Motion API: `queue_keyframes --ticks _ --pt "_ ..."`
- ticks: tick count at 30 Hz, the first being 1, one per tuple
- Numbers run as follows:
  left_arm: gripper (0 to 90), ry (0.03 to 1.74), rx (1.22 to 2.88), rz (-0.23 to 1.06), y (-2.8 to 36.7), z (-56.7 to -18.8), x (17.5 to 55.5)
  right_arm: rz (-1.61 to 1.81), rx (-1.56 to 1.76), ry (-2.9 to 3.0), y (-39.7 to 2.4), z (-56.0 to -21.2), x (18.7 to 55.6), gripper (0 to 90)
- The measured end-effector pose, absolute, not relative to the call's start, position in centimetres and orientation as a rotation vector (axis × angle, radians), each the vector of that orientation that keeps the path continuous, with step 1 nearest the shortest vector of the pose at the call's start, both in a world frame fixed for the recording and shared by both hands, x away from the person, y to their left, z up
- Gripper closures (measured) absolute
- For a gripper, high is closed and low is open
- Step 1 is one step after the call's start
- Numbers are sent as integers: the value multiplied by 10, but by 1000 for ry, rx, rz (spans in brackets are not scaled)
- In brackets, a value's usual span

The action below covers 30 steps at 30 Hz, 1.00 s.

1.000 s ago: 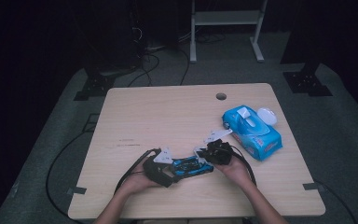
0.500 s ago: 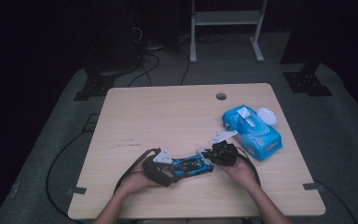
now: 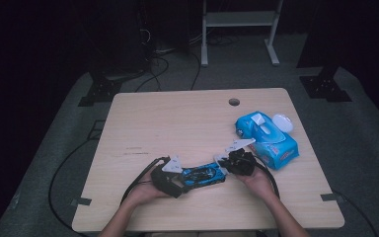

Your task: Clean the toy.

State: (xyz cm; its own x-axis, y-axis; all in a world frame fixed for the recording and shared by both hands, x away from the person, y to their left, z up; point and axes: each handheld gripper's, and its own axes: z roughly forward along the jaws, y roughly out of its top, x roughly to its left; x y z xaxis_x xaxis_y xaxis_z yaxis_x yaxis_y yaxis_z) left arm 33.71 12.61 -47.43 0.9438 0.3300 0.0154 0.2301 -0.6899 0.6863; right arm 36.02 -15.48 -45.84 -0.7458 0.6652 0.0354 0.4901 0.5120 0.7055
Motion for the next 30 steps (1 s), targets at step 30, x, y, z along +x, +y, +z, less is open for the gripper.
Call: queue_keyframes --ticks 30 --pt "260 399 2363 181 125 -474 337 1231 949 2628 -166 -455 321 827"
